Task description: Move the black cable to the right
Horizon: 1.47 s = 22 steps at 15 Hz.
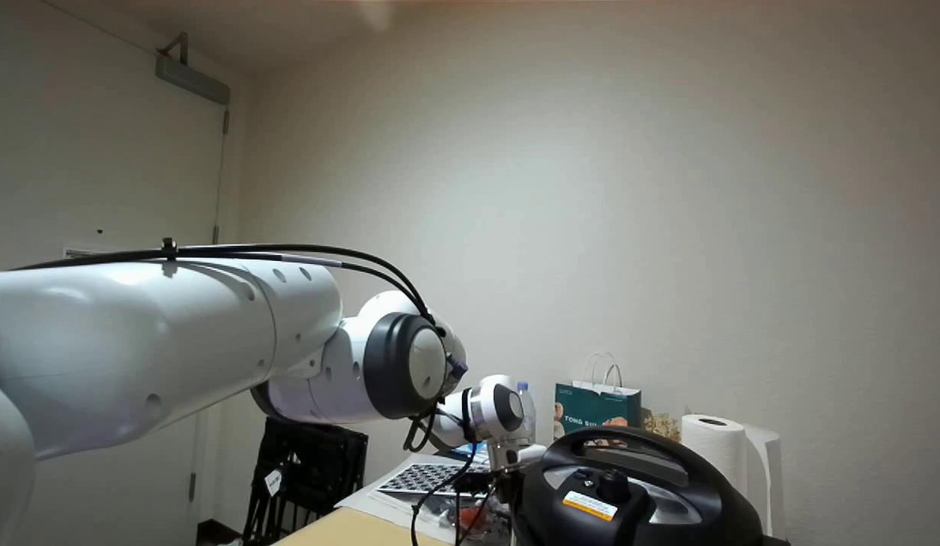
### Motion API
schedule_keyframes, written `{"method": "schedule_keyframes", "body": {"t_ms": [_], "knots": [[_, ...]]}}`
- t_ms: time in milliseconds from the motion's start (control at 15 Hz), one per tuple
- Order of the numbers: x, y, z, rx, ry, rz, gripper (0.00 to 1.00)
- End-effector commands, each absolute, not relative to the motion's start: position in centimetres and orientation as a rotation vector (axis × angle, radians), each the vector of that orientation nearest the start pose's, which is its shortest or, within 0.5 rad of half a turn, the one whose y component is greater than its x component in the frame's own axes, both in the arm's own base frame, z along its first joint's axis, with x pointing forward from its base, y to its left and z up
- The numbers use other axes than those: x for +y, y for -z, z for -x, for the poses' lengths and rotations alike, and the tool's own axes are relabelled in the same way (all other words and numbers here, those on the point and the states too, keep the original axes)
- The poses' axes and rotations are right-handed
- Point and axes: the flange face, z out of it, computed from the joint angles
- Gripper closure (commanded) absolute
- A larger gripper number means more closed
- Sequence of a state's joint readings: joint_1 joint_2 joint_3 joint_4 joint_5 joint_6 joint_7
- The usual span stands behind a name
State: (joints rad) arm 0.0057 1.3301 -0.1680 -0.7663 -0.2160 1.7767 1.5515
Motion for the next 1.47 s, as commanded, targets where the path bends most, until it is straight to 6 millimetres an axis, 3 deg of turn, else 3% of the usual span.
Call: {"method": "schedule_keyframes", "body": {"t_ms": [0, 133, 267, 400, 533, 667, 1000, 1400], "knots": [[-9.0, -10.2, -74.4, 2.533, -0.14, 2.593, 0.82], [-8.9, -11.2, -74.5, 2.545, -0.129, 2.604, 0.95], [-9.1, -11.8, -74.5, 2.541, -0.156, 2.614, 0.99], [-9.6, -12.3, -74.3, 2.546, -0.174, 2.625, 0.98], [-9.8, -12.5, -73.9, 2.497, -0.137, 2.803, 0.97], [-10.1, -12.7, -73.5, 2.376, -0.184, 2.946, 0.97], [-12.9, -13.9, -72.5, 2.069, -0.277, 3.266, 0.97], [-12.8, -14.3, -70.2, 1.734, -0.507, 3.526, 0.97]]}}
